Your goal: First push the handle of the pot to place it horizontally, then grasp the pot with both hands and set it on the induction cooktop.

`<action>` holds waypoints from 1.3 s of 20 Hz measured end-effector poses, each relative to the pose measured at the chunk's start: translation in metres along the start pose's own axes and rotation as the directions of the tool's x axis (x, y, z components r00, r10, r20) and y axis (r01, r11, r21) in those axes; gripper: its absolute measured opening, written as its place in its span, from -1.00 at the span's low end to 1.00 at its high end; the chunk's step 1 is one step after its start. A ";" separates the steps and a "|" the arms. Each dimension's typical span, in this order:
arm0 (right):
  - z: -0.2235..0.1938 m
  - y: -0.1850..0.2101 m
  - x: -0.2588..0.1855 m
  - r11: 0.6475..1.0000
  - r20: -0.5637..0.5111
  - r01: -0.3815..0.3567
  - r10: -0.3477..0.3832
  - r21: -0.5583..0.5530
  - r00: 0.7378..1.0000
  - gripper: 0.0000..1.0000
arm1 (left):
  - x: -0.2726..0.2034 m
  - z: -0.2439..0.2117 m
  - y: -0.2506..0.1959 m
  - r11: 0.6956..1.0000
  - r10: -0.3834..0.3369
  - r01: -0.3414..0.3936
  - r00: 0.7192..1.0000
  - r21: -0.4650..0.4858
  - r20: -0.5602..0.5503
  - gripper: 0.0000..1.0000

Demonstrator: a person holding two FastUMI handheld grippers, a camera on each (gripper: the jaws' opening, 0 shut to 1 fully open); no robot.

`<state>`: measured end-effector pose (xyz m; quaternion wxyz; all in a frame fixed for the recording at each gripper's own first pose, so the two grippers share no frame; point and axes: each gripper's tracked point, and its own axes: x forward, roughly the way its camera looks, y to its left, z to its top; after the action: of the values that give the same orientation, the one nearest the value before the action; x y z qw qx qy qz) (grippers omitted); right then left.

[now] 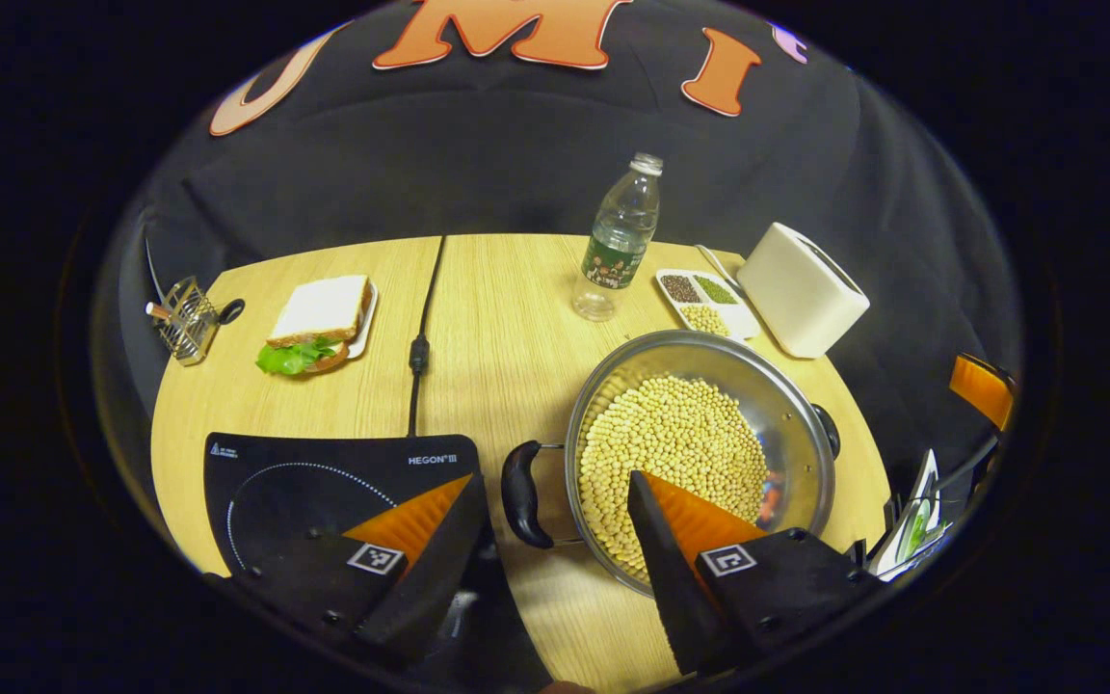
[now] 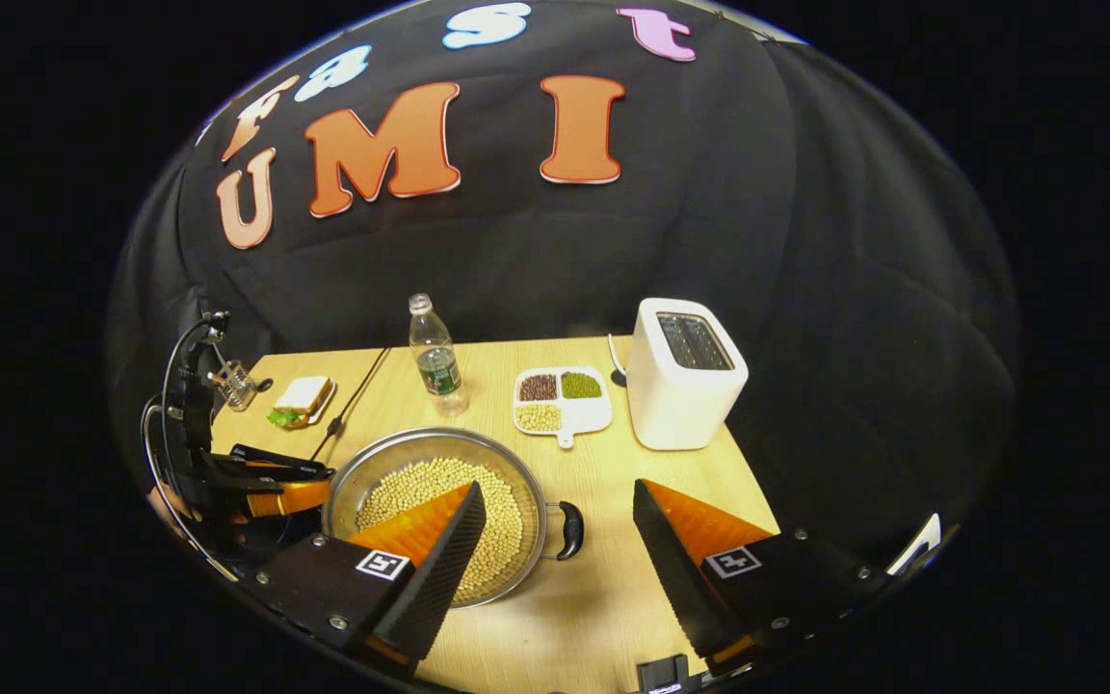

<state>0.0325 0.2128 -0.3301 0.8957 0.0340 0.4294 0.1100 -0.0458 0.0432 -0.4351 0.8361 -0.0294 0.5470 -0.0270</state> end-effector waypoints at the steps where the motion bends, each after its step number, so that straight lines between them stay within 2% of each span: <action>1: -0.006 0.000 0.010 1.000 -0.024 0.002 -0.002 0.005 1.000 0.92 | 0.008 -0.004 0.002 1.000 0.011 -0.011 1.000 -0.007 -0.016 0.93; 5: -0.032 -0.004 0.035 1.000 -0.112 0.012 -0.009 0.024 0.994 0.92 | 0.026 -0.012 0.000 1.000 0.016 -0.017 0.999 -0.019 -0.051 0.94; 6: -0.039 -0.004 0.042 1.000 -0.136 0.016 -0.013 0.025 0.991 0.92 | 0.028 -0.012 0.000 1.000 0.020 -0.020 0.998 -0.011 -0.053 0.87; 7: -0.046 -0.003 0.050 0.999 -0.159 0.017 -0.013 0.027 0.987 0.92 | 0.032 -0.012 0.000 1.000 0.024 -0.025 0.998 -0.004 -0.057 0.93; 10: -0.061 -0.002 0.069 0.999 -0.208 0.013 -0.007 0.031 0.978 0.92 | 0.039 -0.013 0.000 0.999 0.047 -0.047 0.997 0.007 -0.062 0.92; 13: -0.077 -0.002 0.088 1.000 -0.256 0.020 -0.014 0.020 0.967 0.91 | 0.048 -0.013 0.002 0.998 0.061 -0.059 0.997 0.021 -0.057 0.84; 16: -0.093 -0.003 0.106 0.999 -0.302 0.026 -0.019 0.018 0.953 0.89 | 0.059 -0.016 -0.003 0.999 0.044 -0.042 0.996 0.020 -0.073 0.75; 19: -0.108 -0.004 0.120 0.999 -0.344 0.039 -0.033 0.010 0.939 0.86 | 0.062 -0.012 -0.004 0.999 0.039 -0.039 0.998 -0.008 -0.041 0.69; 20: -0.112 -0.005 0.122 0.999 -0.351 0.043 -0.036 0.010 0.935 0.82 | 0.064 -0.011 -0.004 0.999 0.043 -0.043 0.999 -0.015 -0.032 0.70; 21: -0.116 -0.007 0.125 0.999 -0.355 0.048 -0.039 0.015 0.934 0.70 | 0.065 -0.011 -0.005 0.999 0.041 -0.042 0.999 -0.020 -0.026 0.67; 22: -0.119 -0.009 0.128 0.998 -0.361 0.055 -0.043 0.023 0.932 0.75 | 0.066 -0.010 -0.006 0.999 0.039 -0.040 0.999 -0.022 -0.017 0.68; 26: -0.129 -0.006 0.136 0.994 -0.380 0.066 -0.029 0.084 0.924 0.62 | 0.070 -0.011 -0.006 0.999 0.050 -0.050 0.999 -0.007 -0.017 0.72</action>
<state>0.0155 0.2334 -0.5157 0.7958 0.0441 0.5995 0.0723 -0.0282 0.0311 -0.5032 0.8319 -0.0186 0.5546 -0.0041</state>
